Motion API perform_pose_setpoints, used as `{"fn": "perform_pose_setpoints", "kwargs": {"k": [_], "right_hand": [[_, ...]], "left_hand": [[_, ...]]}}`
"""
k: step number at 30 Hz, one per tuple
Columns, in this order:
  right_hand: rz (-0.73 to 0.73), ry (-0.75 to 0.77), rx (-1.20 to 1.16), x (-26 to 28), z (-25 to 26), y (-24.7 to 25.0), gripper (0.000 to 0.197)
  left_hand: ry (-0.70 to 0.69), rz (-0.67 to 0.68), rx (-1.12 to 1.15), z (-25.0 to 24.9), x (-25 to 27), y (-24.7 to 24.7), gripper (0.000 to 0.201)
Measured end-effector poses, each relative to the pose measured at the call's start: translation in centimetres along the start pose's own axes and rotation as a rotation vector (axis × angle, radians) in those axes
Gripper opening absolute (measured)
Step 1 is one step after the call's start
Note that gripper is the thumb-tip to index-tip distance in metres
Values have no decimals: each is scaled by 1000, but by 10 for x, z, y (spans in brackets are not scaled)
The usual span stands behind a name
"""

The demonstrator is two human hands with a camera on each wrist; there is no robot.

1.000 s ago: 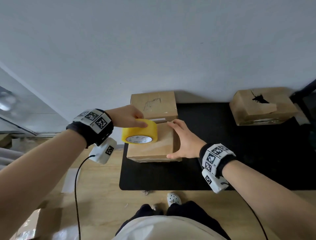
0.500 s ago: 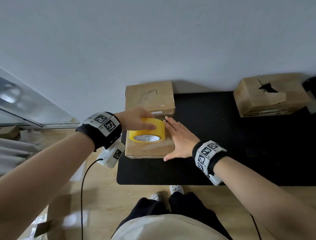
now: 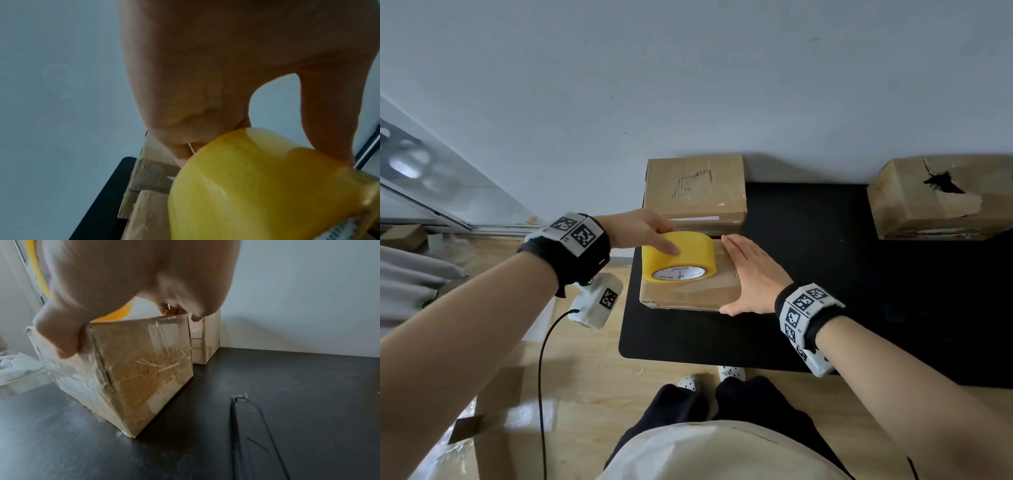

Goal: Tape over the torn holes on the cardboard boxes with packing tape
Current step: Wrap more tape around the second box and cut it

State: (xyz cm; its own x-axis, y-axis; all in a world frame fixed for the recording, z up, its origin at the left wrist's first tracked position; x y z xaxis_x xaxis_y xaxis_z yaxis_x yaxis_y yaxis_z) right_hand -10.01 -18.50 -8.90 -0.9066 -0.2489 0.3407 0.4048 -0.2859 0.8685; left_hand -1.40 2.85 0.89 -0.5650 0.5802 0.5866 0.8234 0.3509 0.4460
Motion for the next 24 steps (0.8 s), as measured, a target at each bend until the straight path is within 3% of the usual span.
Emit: {"fn": "perform_pose_setpoints", "kwargs": {"k": [3,7,13,24], "right_hand": [[4,-17,-3,1,-3,0,128],[12,-48,-8,2,-8,1,130],[12,-54,-17,2,-8,2,130],[20,-49,26,1,-6,3,131]], "left_hand": [[4,26,-87,-2,-1,3,52],[79,-57,-325,9,15,24,30],[157,-68,-436,39,31,33,43],[212,-156,-506,84,20,11,40]]}}
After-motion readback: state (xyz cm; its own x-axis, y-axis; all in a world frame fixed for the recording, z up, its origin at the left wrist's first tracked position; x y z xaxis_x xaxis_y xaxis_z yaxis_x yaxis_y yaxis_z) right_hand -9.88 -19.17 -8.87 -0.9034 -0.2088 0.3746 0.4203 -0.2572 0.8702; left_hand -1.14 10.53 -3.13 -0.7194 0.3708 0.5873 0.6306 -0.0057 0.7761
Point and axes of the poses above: each hand's wrist, its own x-axis away from the middle knuckle, its own y-axis out of the back of the hand, z = x × y, the point moved 1 cm from there along -x, towards the middle knuckle, and after that the axes turned 5 degrees about -y, right-handed, at the moved point
